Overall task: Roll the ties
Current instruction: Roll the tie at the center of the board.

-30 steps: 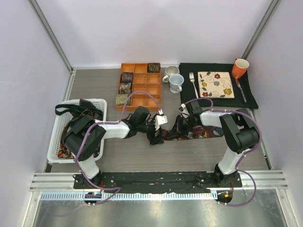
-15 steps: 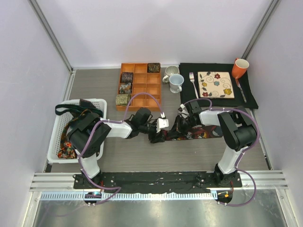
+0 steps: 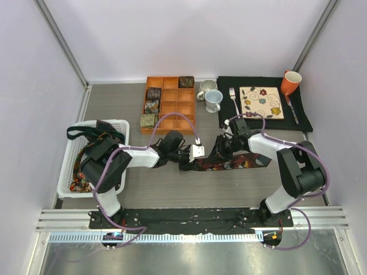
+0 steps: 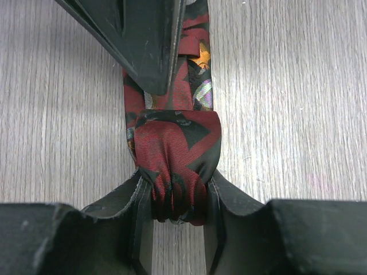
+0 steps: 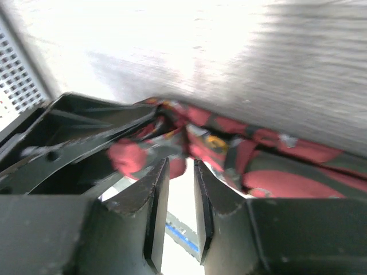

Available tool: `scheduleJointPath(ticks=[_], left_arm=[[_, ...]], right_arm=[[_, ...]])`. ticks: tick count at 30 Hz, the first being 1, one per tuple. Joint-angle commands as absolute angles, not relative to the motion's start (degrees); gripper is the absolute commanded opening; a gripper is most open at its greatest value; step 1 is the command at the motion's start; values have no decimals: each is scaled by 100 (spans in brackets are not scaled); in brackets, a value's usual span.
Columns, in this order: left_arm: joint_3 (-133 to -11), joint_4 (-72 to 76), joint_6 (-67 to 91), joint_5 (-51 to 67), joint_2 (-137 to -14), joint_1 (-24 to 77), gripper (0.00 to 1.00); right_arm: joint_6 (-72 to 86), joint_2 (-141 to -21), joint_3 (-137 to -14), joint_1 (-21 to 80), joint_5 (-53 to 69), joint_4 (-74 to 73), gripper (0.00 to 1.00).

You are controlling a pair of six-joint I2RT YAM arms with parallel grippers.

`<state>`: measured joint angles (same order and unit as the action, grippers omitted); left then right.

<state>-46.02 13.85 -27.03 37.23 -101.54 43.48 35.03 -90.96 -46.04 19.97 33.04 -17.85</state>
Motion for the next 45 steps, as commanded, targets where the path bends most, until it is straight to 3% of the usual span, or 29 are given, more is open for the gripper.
scheduleJointPath(ticks=[1, 7, 14, 25, 37, 41, 42, 45], left_arm=[[-4561, 897, -2576, 3472, -9993, 4377, 13], [-4711, 677, -2338, 3085, -9800, 4377, 12], [-4772, 80, -2812, 2681, -9948, 4500, 16], [-4992, -237, -2848, 2435, -10353, 4588, 20], [-5027, -281, -2777, 2496, -10397, 4623, 22], [-5054, -308, -2795, 2487, -10389, 4623, 22], [-5054, -334, -2795, 2479, -10380, 4614, 22], [-5089, -360, -2795, 2479, -10371, 4623, 24]], right_arm=[[3384, -9316, -4395, 1969, 2796, -1934, 28], [3068, -9931, -4219, 1960, 2199, -2030, 25], [3050, -9809, -4289, 1951, 2415, -1951, 25], [3375, -8789, -4843, 2127, 3708, -1749, 47], [3525, -9430, -5141, 2505, 3657, -1310, 46], [3314, -9659, -5159, 2549, 3499, -1379, 35], [3261, -9677, -5177, 2549, 3455, -1432, 21], [2928, -9799, -5264, 2549, 3235, -1783, 1]])
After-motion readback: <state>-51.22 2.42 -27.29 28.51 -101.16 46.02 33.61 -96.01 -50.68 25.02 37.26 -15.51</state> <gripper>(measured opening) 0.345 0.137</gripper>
